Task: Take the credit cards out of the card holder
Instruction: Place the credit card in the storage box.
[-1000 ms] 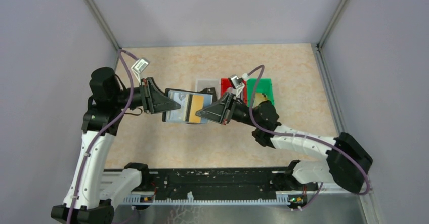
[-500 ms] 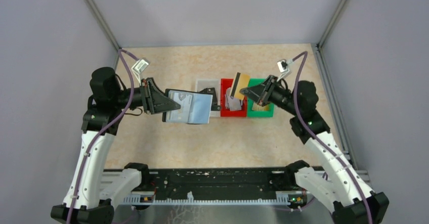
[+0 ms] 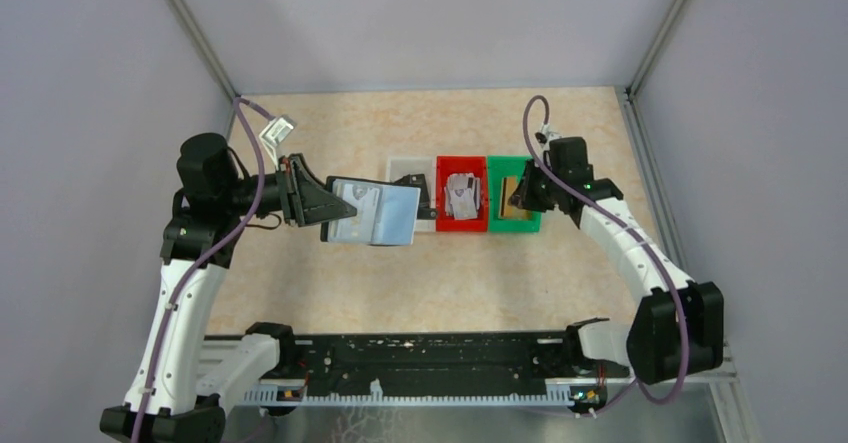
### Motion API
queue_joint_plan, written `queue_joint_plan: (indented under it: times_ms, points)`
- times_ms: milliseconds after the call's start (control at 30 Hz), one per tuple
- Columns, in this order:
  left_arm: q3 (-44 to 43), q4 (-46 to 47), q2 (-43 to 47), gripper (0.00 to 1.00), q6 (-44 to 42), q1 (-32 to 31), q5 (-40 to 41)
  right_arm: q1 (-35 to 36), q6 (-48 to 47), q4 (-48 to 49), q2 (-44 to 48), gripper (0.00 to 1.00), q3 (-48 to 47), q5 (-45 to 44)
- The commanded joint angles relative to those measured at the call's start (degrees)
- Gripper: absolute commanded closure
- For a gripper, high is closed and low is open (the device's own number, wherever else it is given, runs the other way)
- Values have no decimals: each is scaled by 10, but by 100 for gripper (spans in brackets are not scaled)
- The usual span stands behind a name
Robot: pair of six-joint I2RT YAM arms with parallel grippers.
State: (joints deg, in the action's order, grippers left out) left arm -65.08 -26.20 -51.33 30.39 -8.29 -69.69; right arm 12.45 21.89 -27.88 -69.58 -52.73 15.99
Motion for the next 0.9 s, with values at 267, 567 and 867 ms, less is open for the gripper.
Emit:
queue_joint_plan:
  times_ms: [267, 567, 867]
  points:
    - [-25, 13, 8, 100, -2, -3, -25, -12, -42, 41, -148, 100, -99, -75]
    - [-25, 13, 9, 100, -3, -3, -35, -11, -37, 55, -216, 100, -107, -70]
    - [-25, 18, 12, 100, 1, -3, -38, -10, -51, 28, -190, 86, -122, -111]
